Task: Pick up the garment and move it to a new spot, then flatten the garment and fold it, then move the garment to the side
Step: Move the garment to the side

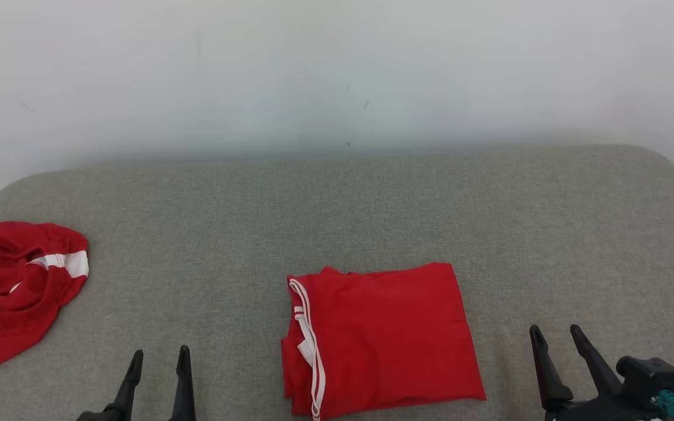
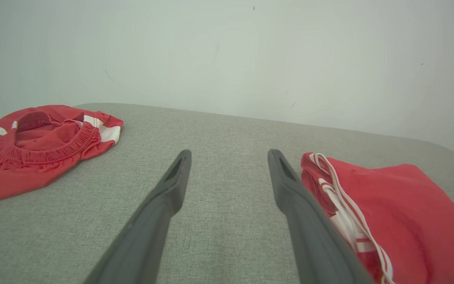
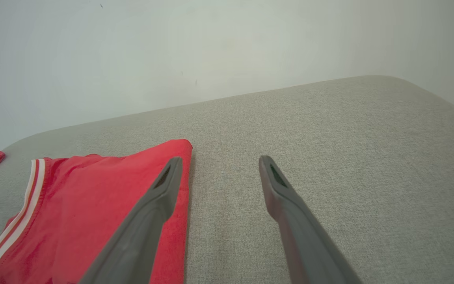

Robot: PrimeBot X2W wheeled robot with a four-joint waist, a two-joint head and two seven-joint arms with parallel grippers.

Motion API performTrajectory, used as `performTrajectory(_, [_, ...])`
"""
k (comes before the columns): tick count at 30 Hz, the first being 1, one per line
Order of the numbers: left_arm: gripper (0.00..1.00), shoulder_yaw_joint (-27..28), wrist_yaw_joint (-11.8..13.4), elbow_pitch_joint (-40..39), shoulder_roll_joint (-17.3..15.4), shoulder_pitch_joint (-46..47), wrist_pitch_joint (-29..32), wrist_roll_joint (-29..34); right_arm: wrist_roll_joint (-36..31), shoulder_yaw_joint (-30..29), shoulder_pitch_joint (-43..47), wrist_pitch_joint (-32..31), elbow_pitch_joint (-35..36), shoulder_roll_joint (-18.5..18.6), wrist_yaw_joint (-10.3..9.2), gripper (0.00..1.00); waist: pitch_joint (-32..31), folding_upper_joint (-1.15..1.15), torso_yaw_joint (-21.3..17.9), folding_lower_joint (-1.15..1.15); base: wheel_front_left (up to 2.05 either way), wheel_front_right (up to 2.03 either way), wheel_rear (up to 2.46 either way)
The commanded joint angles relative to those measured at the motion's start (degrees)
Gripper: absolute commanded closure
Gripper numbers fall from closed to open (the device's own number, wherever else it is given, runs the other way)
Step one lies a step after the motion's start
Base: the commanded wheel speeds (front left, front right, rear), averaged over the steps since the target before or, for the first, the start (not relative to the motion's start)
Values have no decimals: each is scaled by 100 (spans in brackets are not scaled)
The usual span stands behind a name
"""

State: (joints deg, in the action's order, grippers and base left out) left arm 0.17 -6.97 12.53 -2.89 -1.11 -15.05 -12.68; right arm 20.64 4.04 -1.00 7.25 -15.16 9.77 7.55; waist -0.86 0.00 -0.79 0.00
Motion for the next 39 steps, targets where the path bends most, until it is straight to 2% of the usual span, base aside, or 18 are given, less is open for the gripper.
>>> performTrajectory(1, [0, -3, 31, -12, 1, -43, -17, 2, -29, -6, 33, 10, 17, -29, -14, 0, -2, 0, -6, 0, 0, 0, 0])
performTrajectory(14, [0, -28, 39, -18, 1, -70, -17, -25, -104, 70, 10, -4, -20, -40, -14, 0, -10, 0, -8, 0, 0, 0, 0])
performTrajectory(23, [0, -41, 64, -61, 0, -80, -17, -54, -46, 218, -411, -294, 137, 221, -14, 0, 79, 0, 93, 0, 0, 0, 0])
performTrajectory(28, [0, -83, 84, -86, 0, -22, -17, -97, 184, 355, -990, -1373, -110, 230, -14, 0, 195, 0, 261, 0, 0, 0, 0])
performTrajectory(34, [0, -158, 126, -113, 2, 59, -17, -199, -13, 125, -1568, -3010, -671, -162, -14, 0, 440, 0, 577, 0, 0, 0, 0])
performTrajectory(39, [0, -206, 132, -141, 1, 148, -17, -231, -487, -320, -1758, -3599, -944, -413, -14, 0, 643, 0, 782, 0, 0, 0, 0])
